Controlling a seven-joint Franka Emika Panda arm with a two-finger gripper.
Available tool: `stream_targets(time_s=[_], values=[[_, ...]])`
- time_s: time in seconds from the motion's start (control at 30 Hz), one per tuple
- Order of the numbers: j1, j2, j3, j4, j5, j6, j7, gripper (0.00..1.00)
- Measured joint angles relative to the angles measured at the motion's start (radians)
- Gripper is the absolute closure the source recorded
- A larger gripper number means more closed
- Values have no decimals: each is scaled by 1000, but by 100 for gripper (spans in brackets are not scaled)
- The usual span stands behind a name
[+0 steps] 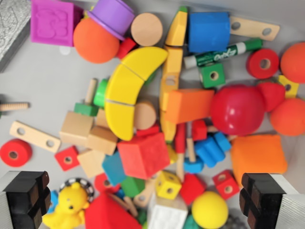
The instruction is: Pick an object from the bin
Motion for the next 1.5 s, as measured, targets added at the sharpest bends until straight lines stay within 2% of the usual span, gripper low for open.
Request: stream_targets(time_s=[0.77, 1.5], values=[[-35, 88, -9, -22, 7, 104, -124, 0], [-91, 230, -10, -12, 13, 228, -289, 0]])
